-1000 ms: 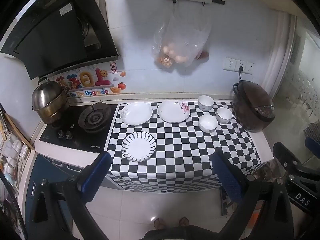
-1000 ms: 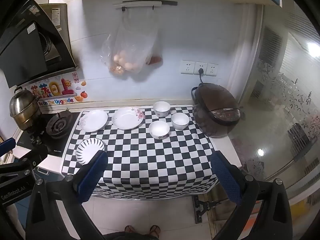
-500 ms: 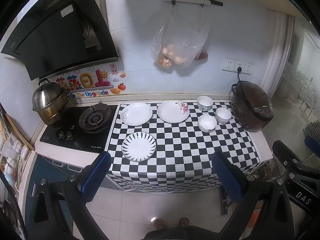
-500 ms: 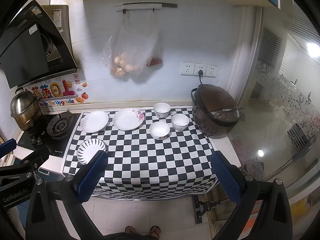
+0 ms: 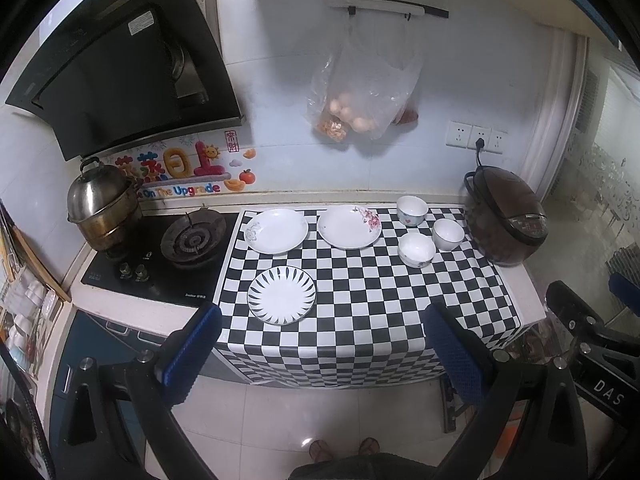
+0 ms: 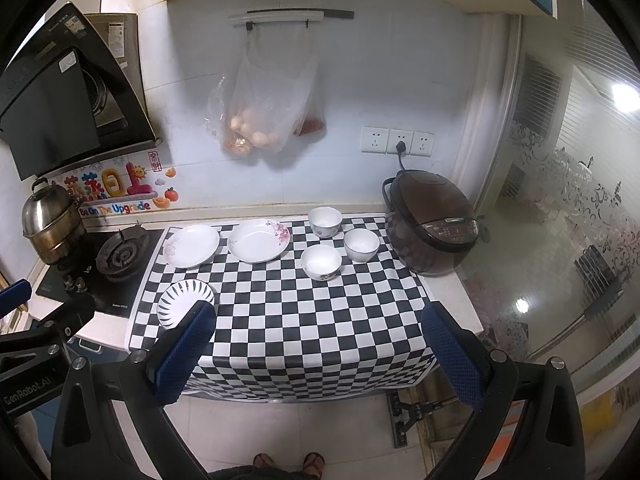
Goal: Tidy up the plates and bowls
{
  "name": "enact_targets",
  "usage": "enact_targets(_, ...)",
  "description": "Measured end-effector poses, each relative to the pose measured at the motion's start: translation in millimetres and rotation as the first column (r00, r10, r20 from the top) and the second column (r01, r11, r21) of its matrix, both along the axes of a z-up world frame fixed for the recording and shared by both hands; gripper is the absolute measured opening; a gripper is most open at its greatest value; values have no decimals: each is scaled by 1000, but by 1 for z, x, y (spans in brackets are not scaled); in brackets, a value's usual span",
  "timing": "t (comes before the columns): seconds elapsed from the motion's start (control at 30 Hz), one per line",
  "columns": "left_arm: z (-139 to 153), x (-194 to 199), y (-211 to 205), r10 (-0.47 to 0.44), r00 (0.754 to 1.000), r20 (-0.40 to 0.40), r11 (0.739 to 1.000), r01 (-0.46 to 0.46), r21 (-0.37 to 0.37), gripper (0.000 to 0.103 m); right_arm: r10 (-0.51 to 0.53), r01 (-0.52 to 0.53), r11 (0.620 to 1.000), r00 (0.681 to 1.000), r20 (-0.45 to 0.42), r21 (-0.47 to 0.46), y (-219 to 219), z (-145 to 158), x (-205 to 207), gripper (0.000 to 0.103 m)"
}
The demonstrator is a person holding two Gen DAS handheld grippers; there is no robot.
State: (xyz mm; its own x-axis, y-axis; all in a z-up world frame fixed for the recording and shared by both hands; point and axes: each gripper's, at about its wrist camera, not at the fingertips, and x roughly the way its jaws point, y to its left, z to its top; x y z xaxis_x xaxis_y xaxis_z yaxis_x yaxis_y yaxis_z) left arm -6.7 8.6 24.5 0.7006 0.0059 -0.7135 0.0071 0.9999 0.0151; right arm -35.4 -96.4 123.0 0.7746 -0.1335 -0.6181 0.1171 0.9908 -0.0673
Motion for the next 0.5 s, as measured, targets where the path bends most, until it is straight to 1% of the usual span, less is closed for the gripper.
enact_targets(0.5,-2,-7,2,4,1000,2,1000,-4,-5,103,5,-5,1000,1000,2,-2,8,3,-7,103)
